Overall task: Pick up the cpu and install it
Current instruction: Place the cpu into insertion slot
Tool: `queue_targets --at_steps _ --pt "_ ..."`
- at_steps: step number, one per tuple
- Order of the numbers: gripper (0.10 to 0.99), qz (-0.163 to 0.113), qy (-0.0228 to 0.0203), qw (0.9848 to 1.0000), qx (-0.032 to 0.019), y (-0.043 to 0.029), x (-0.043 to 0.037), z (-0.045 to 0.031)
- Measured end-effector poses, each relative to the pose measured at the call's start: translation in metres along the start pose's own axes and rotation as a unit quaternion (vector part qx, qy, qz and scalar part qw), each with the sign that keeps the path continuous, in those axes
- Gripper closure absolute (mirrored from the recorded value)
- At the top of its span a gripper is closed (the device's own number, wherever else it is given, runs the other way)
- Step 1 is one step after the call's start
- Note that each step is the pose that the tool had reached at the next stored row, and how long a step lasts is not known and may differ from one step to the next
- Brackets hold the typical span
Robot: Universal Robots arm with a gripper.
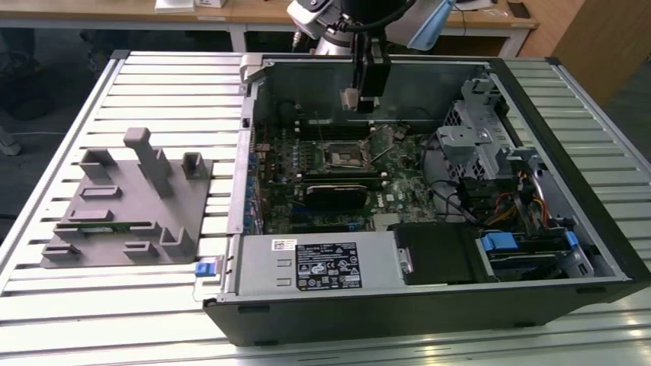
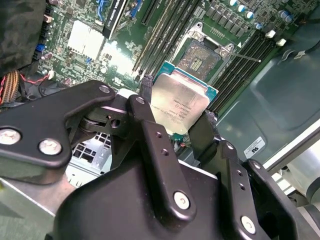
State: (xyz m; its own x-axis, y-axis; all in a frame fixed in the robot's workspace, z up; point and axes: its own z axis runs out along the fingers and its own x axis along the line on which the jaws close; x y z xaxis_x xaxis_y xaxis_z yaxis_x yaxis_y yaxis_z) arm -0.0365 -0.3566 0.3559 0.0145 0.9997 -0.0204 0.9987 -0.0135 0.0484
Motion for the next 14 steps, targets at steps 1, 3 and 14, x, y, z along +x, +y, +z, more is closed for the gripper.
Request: queue_targets --at_steps 1,3,14 --pt "0.541 0.0 0.0001 1.0 -0.0001 -0.0001 0.0001 0.0012" --pt "0.541 0.0 0.0001 1.0 -0.0001 -0.0002 0.0002 0.0033" --pt "0.541 -0.001 0.0001 1.0 -0.0001 -0.0007 0.0021 0.0133"
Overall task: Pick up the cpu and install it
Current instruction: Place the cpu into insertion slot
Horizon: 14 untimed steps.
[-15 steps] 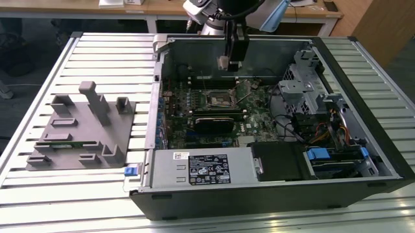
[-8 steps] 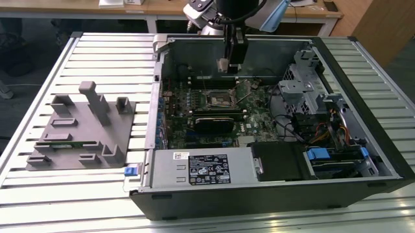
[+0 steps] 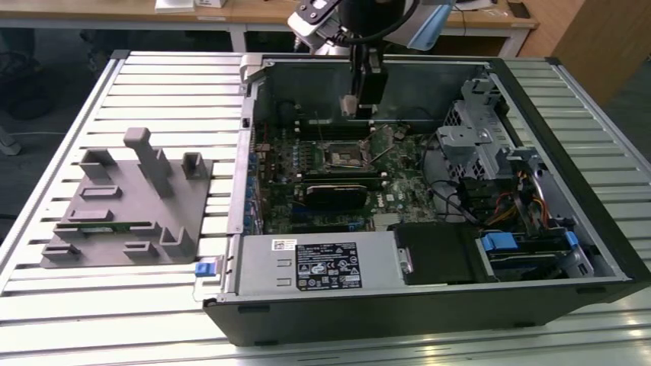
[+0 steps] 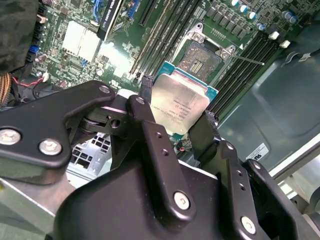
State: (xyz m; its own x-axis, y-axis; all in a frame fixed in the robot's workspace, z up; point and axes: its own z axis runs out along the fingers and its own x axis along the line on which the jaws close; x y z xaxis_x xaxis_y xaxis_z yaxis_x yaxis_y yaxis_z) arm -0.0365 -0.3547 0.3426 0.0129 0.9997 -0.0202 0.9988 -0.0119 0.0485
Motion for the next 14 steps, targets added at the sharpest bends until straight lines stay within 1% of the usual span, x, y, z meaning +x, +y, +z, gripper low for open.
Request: queue_targets --at_steps 7,14 --pt "0.541 -0.001 0.0 1.0 0.0 -0.0004 0.0014 0.0071" --pt "0.541 -0.001 -0.0001 1.0 0.0 -0.0009 0.0065 0.0156"
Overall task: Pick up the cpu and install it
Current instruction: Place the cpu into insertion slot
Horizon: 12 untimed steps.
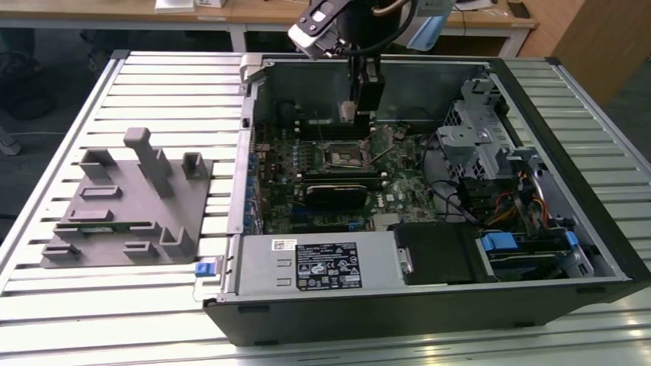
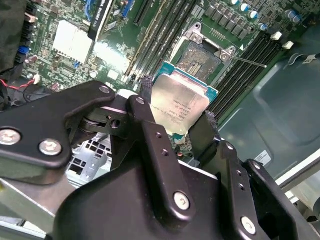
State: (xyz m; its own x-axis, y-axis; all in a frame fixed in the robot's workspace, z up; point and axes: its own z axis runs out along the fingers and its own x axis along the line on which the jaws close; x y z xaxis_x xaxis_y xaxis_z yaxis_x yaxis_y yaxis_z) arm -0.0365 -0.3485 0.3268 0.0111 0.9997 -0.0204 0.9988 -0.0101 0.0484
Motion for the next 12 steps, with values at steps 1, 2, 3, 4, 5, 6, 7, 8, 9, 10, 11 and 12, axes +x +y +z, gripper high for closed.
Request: queue_targets --at_steps 1,2,3,4,5,6,7,8,9,10,11,12 --pt "0.541 -0.001 0.0002 1.0 -0.0001 -0.0001 0.0007 0.0014" --pt "0.541 -0.002 0.0003 1.0 -0.0002 -0.0001 0.0012 0.0028" --pt "0.541 -0.003 0.0003 1.0 -0.0002 -0.0002 0.0017 0.0042" --pt "0.541 -0.006 0.0004 1.0 -0.0002 -0.0003 0.0022 0.0056" --pt "0.541 -0.009 0.0006 1.0 -0.0002 -0.0003 0.0024 0.0069" --pt "0.541 -0.012 0.0007 0.9999 -0.0003 -0.0004 0.0027 0.0083" --pt "0.541 -0.013 0.0007 0.9999 -0.0003 -0.0006 0.0031 0.0099" --pt "0.541 -0.014 0.0008 0.9999 -0.0004 -0.0007 0.0035 0.0116" --pt "0.541 -0.015 0.0008 0.9999 -0.0003 -0.0008 0.0041 0.0132" --pt "0.541 -0.016 0.0008 0.9999 -0.0003 -0.0009 0.0047 0.0147" --pt "0.541 -0.016 0.0009 0.9999 -0.0004 -0.001 0.0056 0.0163" --pt "0.541 -0.017 0.0009 0.9999 -0.0004 -0.0011 0.0067 0.0177"
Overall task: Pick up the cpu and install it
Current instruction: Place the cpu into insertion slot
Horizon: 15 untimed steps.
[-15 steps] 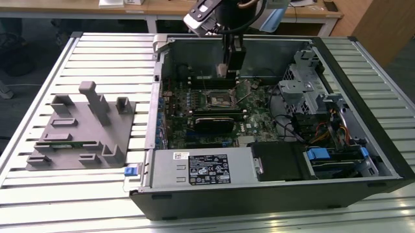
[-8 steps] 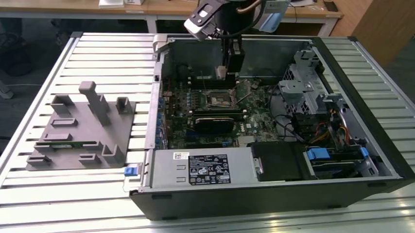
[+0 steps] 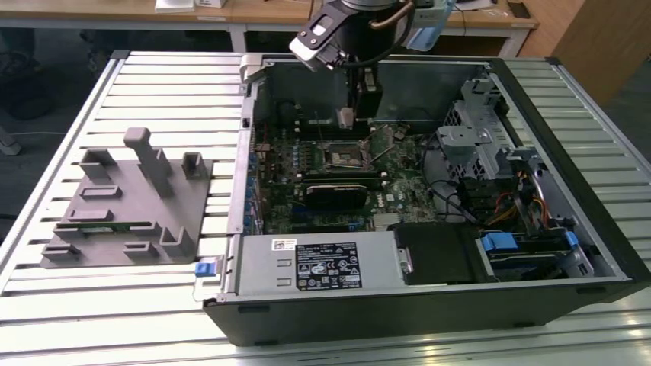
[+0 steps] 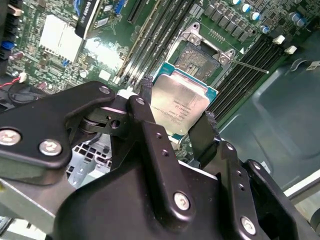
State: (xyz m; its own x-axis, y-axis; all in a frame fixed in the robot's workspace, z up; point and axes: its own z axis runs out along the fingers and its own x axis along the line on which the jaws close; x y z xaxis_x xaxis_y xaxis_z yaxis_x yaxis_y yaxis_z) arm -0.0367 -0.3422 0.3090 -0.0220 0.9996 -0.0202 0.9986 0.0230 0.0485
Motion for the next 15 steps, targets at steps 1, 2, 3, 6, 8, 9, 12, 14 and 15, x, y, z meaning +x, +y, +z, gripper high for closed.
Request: queue_targets --at_steps 1,2,3,6,8,9,12,14,15 --pt "0.541 0.0 0.0 1.0 0.0 0.0 0.001 0.0012" --pt "0.541 0.0 0.0 1.0 0.0 -0.0001 0.0018 0.0025" --pt "0.541 0.0 0.0001 1.0 -0.0001 -0.0002 0.0024 0.0039" --pt "0.541 -0.001 0.0 1.0 0.0 -0.0003 0.0038 0.0071" --pt "0.541 -0.001 0.0001 1.0 0.0 -0.0003 0.0043 0.0089" --pt "0.541 -0.001 0.0 1.0 0.0 -0.0004 0.0045 0.0099" --pt "0.541 -0.001 0.0001 1.0 0.0 -0.0005 0.0051 0.0127" --pt "0.541 -0.001 0.0 1.0 0.0 -0.0006 0.0053 0.0145" --pt "0.541 -0.001 0.0 1.0 0.0 -0.0007 0.0055 0.0155"
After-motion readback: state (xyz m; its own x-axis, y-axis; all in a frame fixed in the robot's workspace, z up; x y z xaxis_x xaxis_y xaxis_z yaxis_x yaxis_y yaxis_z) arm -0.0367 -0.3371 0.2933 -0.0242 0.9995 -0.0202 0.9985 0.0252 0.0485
